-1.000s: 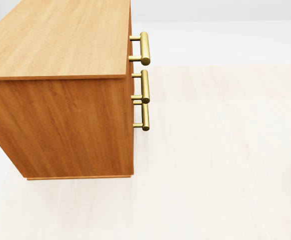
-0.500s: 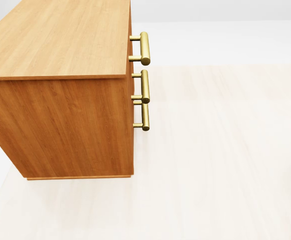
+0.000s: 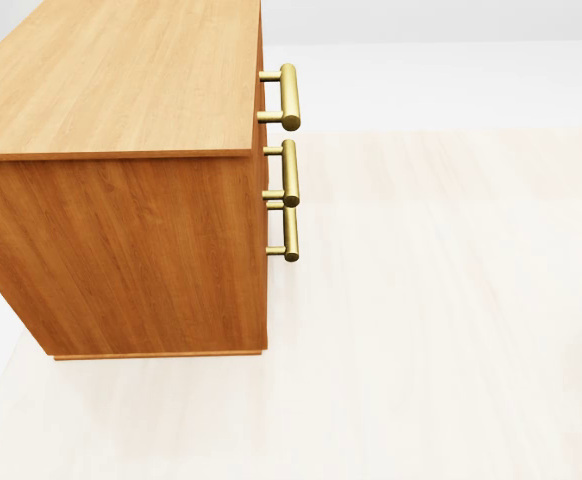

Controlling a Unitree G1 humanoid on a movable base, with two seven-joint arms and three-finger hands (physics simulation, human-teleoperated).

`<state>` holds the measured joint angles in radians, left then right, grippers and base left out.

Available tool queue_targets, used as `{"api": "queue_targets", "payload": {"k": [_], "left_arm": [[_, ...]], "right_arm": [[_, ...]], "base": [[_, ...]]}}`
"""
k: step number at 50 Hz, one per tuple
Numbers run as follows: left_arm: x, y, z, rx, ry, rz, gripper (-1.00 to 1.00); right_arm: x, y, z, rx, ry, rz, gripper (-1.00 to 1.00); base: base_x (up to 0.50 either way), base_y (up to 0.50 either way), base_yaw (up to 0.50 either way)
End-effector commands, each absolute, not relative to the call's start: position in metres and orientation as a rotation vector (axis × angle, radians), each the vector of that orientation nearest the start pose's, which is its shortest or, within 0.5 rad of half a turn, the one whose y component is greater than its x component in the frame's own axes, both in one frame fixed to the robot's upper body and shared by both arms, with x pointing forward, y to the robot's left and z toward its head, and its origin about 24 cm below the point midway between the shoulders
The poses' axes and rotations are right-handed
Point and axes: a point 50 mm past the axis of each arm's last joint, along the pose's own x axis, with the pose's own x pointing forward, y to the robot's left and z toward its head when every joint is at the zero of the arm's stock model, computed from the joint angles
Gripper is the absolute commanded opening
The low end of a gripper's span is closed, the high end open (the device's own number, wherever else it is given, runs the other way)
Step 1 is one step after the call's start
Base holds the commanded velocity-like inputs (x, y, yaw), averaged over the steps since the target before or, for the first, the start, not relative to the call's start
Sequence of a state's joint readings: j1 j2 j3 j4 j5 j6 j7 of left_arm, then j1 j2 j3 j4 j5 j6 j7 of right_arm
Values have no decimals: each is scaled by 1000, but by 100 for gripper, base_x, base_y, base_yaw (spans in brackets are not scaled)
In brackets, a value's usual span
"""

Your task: Put the bowl on top of the cabinet.

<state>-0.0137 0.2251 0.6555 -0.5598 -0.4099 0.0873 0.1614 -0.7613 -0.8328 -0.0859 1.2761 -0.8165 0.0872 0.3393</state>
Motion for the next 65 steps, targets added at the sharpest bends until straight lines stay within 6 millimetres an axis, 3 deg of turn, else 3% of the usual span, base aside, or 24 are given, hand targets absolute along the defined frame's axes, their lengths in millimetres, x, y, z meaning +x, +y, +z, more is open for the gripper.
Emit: {"api": "queue_targets", "payload": {"k": [1, 2, 6, 10, 15, 20, 25, 27, 36, 52, 57, 59, 65], "left_arm": [[179, 301, 196, -66, -645, 587, 100], [179, 301, 195, -66, -643, 587, 100], [179, 300, 195, -68, -642, 584, 100], [178, 300, 195, -69, -644, 584, 100], [178, 300, 195, -70, -642, 585, 100], [178, 300, 195, -69, -645, 584, 100], [179, 299, 194, -71, -641, 583, 100], [178, 299, 194, -71, -642, 581, 100], [179, 301, 193, -76, -635, 584, 100], [179, 301, 192, -84, -634, 583, 100], [179, 301, 192, -88, -633, 582, 100], [179, 301, 192, -88, -633, 582, 100], [179, 301, 192, -91, -634, 584, 100]], "right_arm": [[332, -408, 213, -1302, 664, -349, -100], [337, -403, 237, -1338, 642, -356, -100], [345, -388, 291, -1449, 597, -401, -100], [353, -368, 328, -1500, 530, -429, -100], [360, -350, 347, -1528, 480, -432, -100], [375, -304, 380, -1615, 372, -413, -100], [383, -268, 399, -1626, 262, -383, -100], [388, -243, 406, -1651, 203, -353, -100], [399, -159, 417, -1601, -42, -210, -100], [401, -42, 389, -1407, -301, 96, -100], [395, -18, 385, -1302, -353, 179, -100], [395, -18, 385, -1301, -354, 181, -100], [393, 5, 368, -1243, -364, 267, -100]], "base": [[0, 0, 0], [0, 0, 0], [0, 0, 0], [0, 0, 0], [0, 0, 0], [0, 0, 0], [0, 0, 0], [0, 0, 0], [0, 0, 0], [0, 0, 0], [0, 0, 0], [0, 0, 0], [0, 0, 0]]}}
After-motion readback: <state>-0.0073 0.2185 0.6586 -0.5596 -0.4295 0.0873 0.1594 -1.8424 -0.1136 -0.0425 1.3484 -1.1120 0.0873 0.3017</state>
